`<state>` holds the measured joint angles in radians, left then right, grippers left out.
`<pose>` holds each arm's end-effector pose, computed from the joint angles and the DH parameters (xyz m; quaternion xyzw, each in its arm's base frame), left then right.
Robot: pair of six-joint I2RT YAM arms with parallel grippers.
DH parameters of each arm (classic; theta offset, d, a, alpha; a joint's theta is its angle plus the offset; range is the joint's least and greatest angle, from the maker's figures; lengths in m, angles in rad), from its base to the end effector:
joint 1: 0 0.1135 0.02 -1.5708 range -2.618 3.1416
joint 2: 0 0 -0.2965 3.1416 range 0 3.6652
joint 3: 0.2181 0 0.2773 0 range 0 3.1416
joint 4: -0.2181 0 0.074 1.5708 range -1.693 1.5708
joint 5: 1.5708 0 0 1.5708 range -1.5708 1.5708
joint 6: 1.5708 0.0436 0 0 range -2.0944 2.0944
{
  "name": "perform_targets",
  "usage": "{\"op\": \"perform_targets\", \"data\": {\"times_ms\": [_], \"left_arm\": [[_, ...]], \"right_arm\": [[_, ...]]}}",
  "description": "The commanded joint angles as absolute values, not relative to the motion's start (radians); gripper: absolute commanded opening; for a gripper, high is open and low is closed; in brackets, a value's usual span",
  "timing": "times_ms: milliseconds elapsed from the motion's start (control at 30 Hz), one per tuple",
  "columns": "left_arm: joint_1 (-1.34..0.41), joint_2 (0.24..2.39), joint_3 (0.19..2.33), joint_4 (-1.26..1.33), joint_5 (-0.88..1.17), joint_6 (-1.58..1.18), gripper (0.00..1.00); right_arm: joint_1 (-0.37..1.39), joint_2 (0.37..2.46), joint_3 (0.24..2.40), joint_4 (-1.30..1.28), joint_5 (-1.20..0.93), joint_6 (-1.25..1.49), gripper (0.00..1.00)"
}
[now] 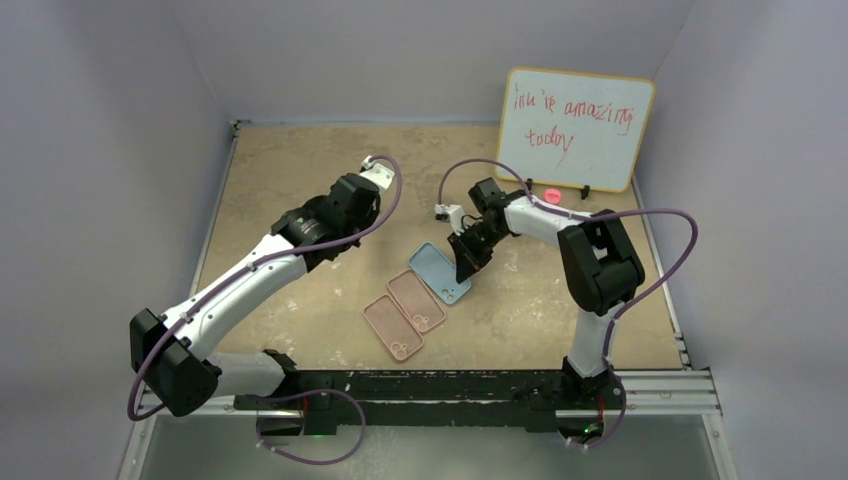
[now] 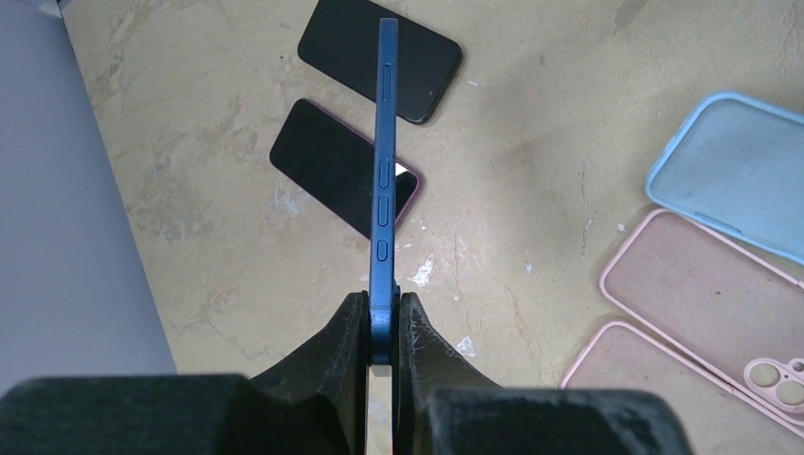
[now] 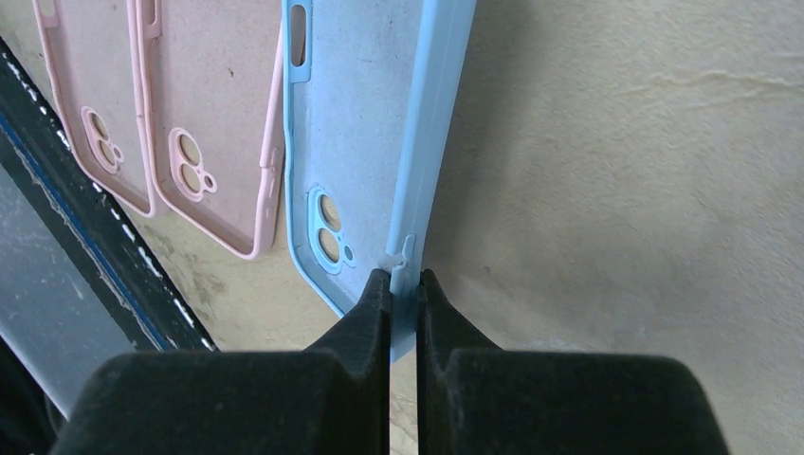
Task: Take the phone out of the phone case
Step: Place the phone case at the center of the board.
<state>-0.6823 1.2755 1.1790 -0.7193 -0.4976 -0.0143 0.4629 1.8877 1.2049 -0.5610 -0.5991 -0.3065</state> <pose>0.2350 -0.1642 0.3490 0.2096 0.8809 0.0932 0.4139 0.3430 0.1987 0.1668 -0.3983 0.8558 0.3024 0.1323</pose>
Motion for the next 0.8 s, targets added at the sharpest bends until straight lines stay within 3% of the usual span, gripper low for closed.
{"op": "perform_targets", "data": {"times_ms": [0, 500, 633, 767], "left_arm": [[-0.656, 1.233, 1.179, -0.646, -0.494, -0.005, 0.00], [-0.596, 1.247, 1.169, -0.641, -0.483, -0.019, 0.00], [-0.578, 1.254, 1.165, -0.641, -0.488, -0.027, 0.00], [-0.548, 1.266, 1.161, -0.640, -0.503, -0.043, 0.00]], "right_arm": [[0.510, 1.922, 1.221, -0.690, -0.629, -0.364, 0.02], [0.525, 1.922, 1.200, -0.774, -0.621, -0.366, 0.13], [0.526, 1.919, 1.190, -0.779, -0.619, -0.365, 0.20], [0.526, 1.911, 1.178, -0.770, -0.607, -0.345, 0.38]]}}
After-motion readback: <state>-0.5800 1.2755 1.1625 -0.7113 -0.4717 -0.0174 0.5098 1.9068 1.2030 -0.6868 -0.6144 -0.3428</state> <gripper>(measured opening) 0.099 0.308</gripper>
